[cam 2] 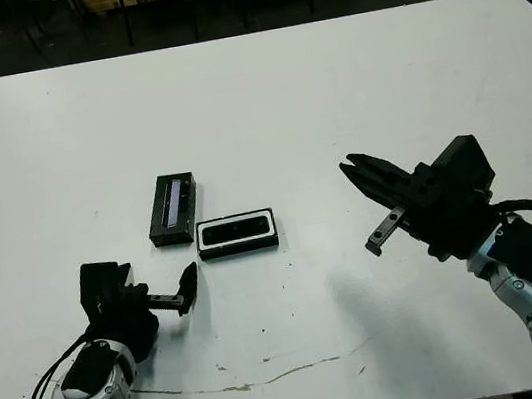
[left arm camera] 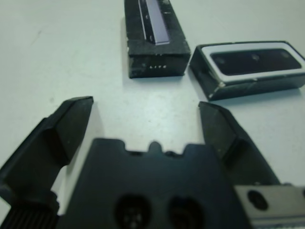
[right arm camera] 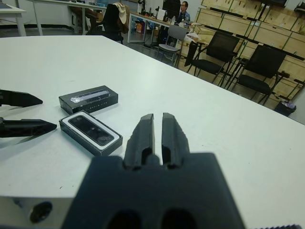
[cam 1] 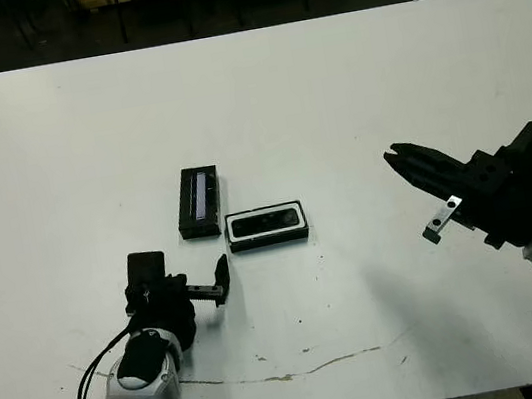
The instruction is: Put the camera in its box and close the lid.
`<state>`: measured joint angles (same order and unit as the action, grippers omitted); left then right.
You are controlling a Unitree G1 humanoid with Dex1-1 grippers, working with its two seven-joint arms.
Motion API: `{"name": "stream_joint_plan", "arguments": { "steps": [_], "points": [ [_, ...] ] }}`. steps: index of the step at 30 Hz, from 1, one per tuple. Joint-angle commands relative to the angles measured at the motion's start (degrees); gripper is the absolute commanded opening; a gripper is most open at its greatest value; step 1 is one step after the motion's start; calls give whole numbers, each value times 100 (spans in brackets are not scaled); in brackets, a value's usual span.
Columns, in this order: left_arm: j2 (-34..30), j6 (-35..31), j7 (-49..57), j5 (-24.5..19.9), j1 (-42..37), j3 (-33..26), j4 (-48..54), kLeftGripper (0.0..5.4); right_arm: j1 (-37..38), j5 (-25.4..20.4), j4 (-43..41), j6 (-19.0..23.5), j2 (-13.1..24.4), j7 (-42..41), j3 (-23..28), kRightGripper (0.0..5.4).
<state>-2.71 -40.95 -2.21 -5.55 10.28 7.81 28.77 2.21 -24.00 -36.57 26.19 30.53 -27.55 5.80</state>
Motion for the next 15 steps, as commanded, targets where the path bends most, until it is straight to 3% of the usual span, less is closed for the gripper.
{"name": "stream_joint_plan", "arguments": {
  "steps": [1, 15],
  "points": [
    [-61, -216, -1, 69, -28, 59, -221, 536, 75, -13, 34, 85, -12, 31, 49, 0],
    [-49, -478, 173, 614, -600, 435, -436, 536, 106, 17, 54, 0, 52, -25, 75, 0]
  ]
}}
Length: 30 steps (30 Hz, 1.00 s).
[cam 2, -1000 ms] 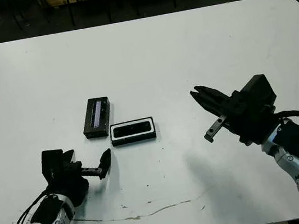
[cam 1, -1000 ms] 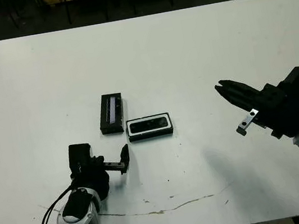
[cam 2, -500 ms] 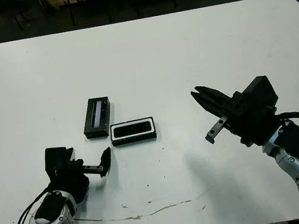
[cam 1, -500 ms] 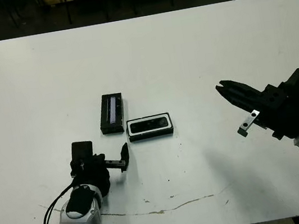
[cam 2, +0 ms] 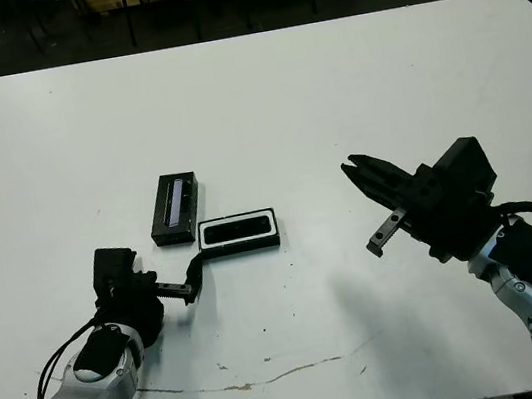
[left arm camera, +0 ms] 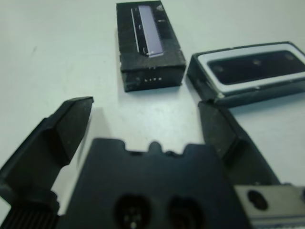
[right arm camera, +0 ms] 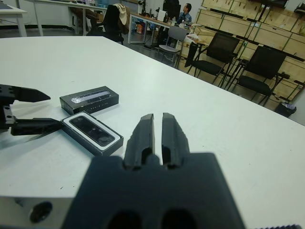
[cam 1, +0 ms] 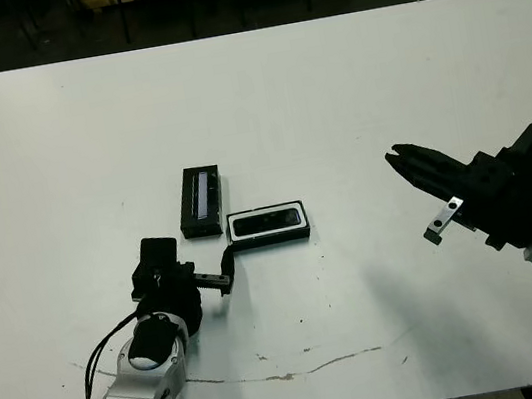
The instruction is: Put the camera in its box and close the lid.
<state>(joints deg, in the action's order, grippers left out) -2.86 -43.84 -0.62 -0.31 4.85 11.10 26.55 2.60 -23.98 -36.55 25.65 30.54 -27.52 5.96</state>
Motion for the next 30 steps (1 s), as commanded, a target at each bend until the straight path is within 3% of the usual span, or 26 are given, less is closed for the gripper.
{"name": "stream_joint_plan", "arguments": {
  "steps": [1, 6, 23, 30],
  "points": [
    [-43, -181, 22, 151, -107, 127, -260, 536, 72, 18, 35, 67, 55, -20, 62, 0],
    [18, -155, 121, 409, -331, 199, -498, 536, 90, 14, 62, 40, 45, -43, 69, 0],
    [42, -123, -60, 663, -1135, 455, -1334, 536, 100, 12, 151, -49, 18, -99, 89, 0],
    [436, -103, 81, 519, -1284, 94, -1844, 536, 100, 77, 209, -185, 10, -146, 71, 0]
  ]
}}
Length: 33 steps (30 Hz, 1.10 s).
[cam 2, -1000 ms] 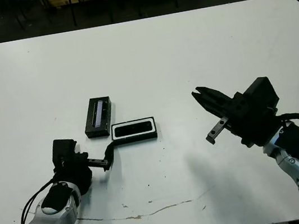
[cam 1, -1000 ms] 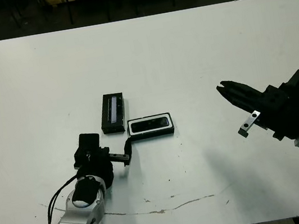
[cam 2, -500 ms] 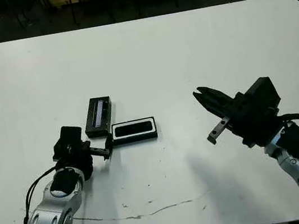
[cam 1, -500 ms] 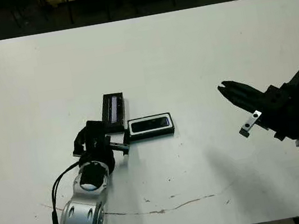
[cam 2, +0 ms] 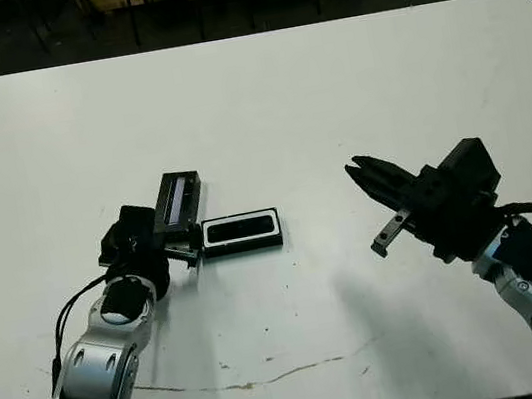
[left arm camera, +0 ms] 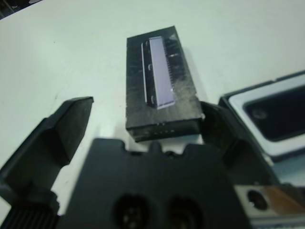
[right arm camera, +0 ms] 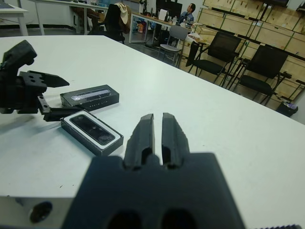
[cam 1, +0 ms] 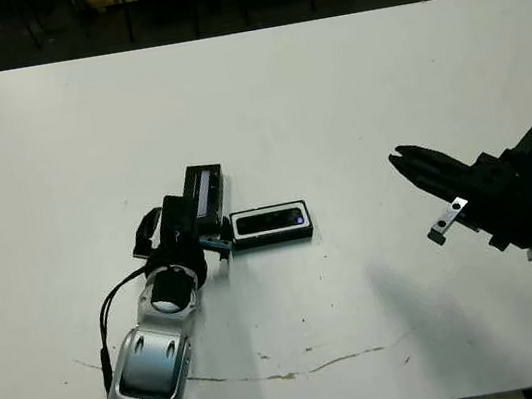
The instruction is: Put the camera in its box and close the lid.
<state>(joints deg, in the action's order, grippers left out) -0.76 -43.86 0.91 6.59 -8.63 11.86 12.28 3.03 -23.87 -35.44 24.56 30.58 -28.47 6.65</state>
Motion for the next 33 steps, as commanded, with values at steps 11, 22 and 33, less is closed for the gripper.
{"name": "stream_joint_plan", "arguments": {
  "steps": [11, 22, 33],
  "points": [
    [884, -79, 113, -1009, -297, -1374, -1581, 452, 85, 82, 75, -46, 10, -37, -2, 0],
    [654, -127, 14, -966, -308, -1251, -1623, 285, 115, 101, 91, -68, -3, -34, -3, 0],
    [-280, 262, -702, -883, -213, -965, -446, 282, 139, 92, 111, -50, -44, -4, -6, 0]
  ]
}}
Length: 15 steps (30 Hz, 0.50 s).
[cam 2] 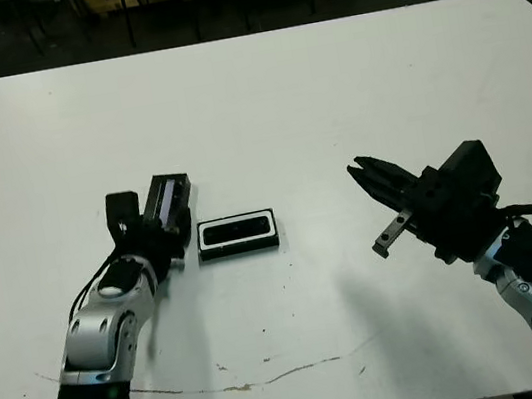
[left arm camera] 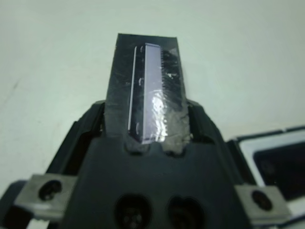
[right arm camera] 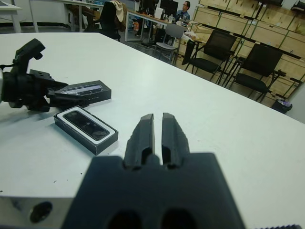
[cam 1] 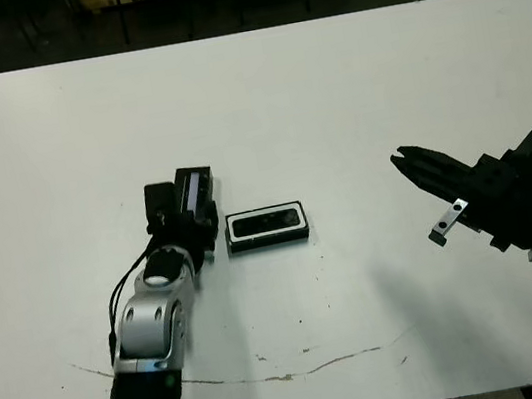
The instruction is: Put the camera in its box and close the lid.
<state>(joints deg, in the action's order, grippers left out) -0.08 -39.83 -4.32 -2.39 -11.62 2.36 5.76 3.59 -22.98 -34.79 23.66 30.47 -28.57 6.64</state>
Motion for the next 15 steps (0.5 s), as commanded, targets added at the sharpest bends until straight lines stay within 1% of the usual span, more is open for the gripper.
{"name": "stream_joint_plan", "arguments": {
  "steps": [1, 3, 5, 8, 12, 15],
  "points": [
    [-483, -151, -285, -7, 18, -59, 348, 282, 79, -14, 64, 38, -37, -4, -2, 0],
    [-711, -229, -485, -102, -132, -178, 616, 282, 69, -33, 89, 30, -47, -17, -5, 0],
    [-987, -188, -841, -334, -311, -356, 808, 282, 65, -8, 101, 9, -46, -16, -18, 0],
    [-1534, 233, -1609, -711, -588, -579, 876, 282, 44, 0, 125, 23, -47, -11, -21, 0],
    [-2179, 800, -2583, -1022, -954, -621, 479, 282, 4, 0, 172, 40, -38, -16, -17, 0],
    [-2518, 1082, -3258, -1167, -1271, -521, -84, 282, -33, 6, 177, 84, -15, -2, -12, 0]
  ]
}}
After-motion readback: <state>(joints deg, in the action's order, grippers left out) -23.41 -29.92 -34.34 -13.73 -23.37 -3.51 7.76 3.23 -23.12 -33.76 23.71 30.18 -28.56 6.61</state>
